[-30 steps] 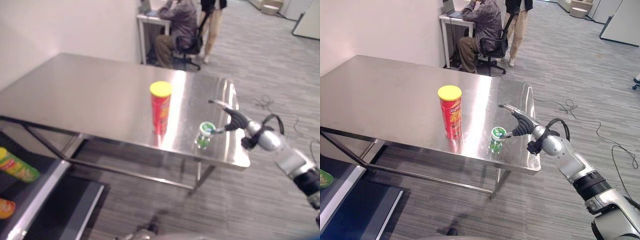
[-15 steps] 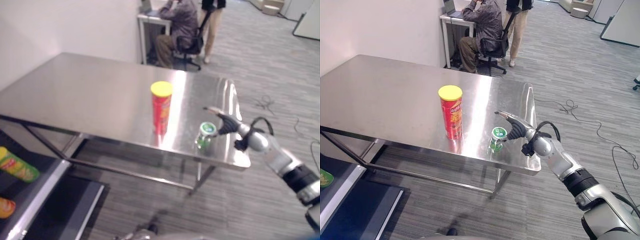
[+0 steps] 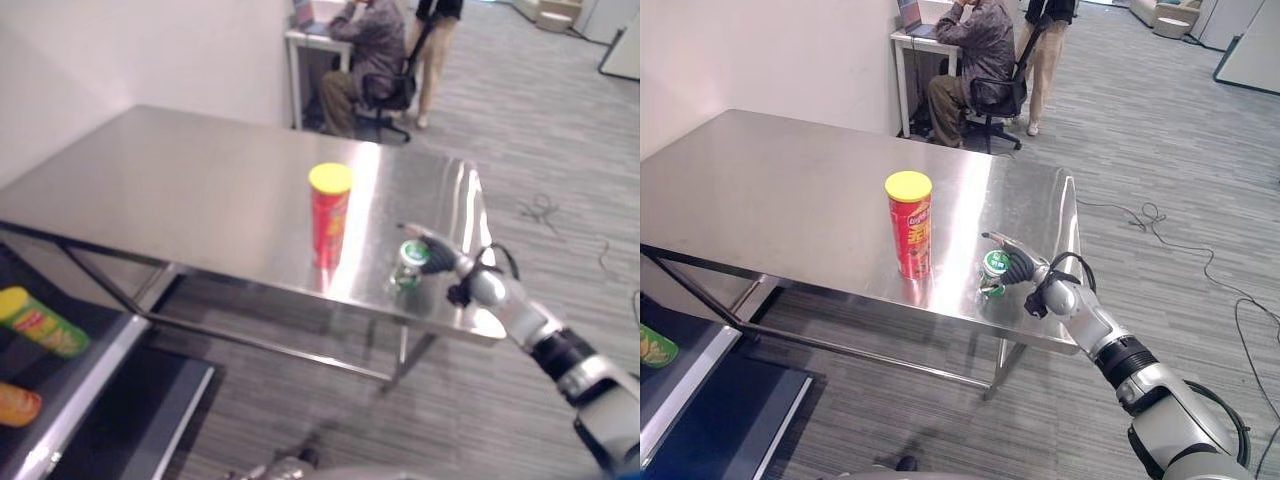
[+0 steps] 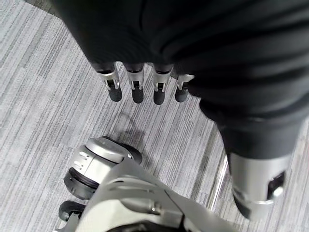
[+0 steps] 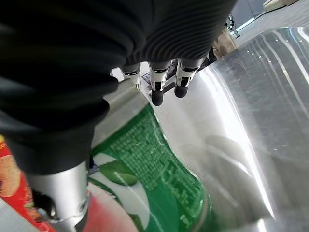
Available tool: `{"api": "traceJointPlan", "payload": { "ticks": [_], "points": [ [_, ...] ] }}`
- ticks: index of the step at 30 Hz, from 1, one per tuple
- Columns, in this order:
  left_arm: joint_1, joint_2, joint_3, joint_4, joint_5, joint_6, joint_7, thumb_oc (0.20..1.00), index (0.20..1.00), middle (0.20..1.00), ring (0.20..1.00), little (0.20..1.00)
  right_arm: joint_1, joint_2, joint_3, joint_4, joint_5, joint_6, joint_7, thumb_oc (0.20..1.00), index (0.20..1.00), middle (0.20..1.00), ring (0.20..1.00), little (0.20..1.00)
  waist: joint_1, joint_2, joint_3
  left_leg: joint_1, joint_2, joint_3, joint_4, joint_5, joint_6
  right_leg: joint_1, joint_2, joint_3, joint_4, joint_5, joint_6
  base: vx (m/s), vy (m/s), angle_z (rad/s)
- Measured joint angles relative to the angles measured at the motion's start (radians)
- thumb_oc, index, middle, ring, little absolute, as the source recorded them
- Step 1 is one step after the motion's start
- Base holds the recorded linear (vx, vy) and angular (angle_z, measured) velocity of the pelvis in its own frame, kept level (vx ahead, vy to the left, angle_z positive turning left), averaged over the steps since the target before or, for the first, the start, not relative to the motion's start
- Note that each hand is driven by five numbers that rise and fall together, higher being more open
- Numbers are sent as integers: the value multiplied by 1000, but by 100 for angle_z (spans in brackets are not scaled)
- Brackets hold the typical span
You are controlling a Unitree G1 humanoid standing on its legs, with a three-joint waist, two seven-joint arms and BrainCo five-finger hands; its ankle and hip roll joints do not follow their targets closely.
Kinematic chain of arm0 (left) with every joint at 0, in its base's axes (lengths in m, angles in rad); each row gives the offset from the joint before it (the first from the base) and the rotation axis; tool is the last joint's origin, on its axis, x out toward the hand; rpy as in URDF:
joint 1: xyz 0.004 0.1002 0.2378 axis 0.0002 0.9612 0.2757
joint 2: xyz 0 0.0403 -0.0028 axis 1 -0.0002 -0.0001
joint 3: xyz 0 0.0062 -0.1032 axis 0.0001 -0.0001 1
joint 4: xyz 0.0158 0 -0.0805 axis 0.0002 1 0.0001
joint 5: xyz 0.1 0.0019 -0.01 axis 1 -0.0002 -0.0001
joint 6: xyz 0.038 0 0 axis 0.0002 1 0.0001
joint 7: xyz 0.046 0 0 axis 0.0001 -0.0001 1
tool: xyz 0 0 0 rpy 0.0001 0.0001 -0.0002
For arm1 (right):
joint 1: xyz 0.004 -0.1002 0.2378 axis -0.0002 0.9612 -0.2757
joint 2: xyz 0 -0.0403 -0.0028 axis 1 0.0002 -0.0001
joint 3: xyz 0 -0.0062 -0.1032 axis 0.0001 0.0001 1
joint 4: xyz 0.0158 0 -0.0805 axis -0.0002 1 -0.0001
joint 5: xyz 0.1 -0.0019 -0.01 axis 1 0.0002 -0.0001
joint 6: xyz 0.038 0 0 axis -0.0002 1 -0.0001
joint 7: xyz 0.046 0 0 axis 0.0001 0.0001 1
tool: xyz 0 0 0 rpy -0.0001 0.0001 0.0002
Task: Put the goods on the table back onto the shelves and tidy them up.
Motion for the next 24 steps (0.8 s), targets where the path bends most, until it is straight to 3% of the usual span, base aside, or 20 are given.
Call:
{"api": "traceJointPlan", "payload": {
  "ticks": [7,8,9,24],
  "points": [
    [-1,0,1,0,-2,0,1,1000,1000,1000,1000,1000,-7,7,0,3,0,14,-2,1000,1000,1000,1000,1000,0,0,0,0,0,0,0,0,0,0,0,0,0,0,0,0,0,0],
    [-1,0,1,0,-4,0,1,1000,1000,1000,1000,1000,-7,7,0,3,0,14,-2,429,429,429,429,429,0,0,0,0,0,0,0,0,0,0,0,0,0,0,0,0,0,0],
    [-1,0,1,0,-4,0,1,1000,1000,1000,1000,1000,-7,7,0,3,0,14,-2,200,200,200,200,200,-1,0,0,1,0,0,0,0,0,0,0,0,0,0,0,0,0,0],
    [-2,0,1,1,-4,0,1,1000,1000,1000,1000,1000,-21,5,35,3,-13,12,6,200,200,200,200,200,-6,-5,-5,4,0,3,0,0,0,1,0,3,0,1,-2,0,0,0]
  ]
}}
